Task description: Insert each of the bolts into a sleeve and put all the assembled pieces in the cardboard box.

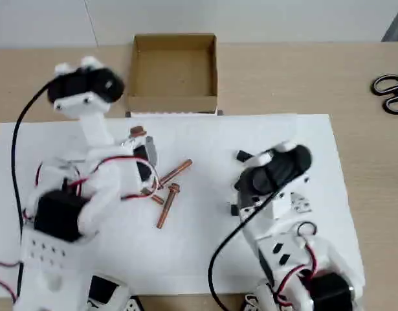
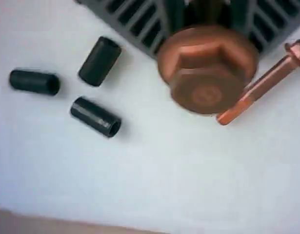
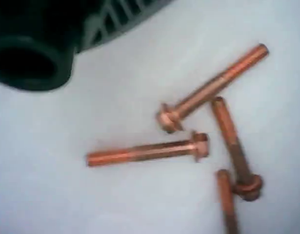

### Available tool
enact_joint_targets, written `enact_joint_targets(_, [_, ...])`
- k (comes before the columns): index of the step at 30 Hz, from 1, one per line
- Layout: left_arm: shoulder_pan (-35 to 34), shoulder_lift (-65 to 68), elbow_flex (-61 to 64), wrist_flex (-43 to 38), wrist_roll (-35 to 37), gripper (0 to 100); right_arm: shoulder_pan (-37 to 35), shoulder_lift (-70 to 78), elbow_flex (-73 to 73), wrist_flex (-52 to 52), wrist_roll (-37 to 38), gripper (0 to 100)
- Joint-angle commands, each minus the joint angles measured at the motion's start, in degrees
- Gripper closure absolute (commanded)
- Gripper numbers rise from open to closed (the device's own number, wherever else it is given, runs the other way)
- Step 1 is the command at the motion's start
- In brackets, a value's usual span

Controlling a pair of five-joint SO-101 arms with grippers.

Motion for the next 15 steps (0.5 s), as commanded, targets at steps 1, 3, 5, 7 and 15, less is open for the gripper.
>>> enact_joint_targets(1, [0.0, -7.82, 7.34, -6.42, 4.84, 100, -4.35, -4.62, 3.78, -3.56, -2.99, 99.5])
enact_joint_targets(3, [0.18, -11.87, 11.65, -9.23, 6.07, 100, -7.08, -5.93, 5.36, -3.82, -5.01, 99.5])
enact_joint_targets(5, [0.26, -16.09, 15.6, -12.66, 6.95, 100, -10.07, -6.46, 6.59, -3.74, -7.47, 99.5])
enact_joint_targets(7, [0.26, -19.96, 19.74, -16.26, 6.95, 100, -12.7, -6.46, 7.82, -3.65, -9.85, 99.5])
enact_joint_targets(15, [6.51, -34.2, 35.47, -24.09, 4.92, 100, -19.56, -6.46, 11.08, -3.74, -13.1, 99.5])
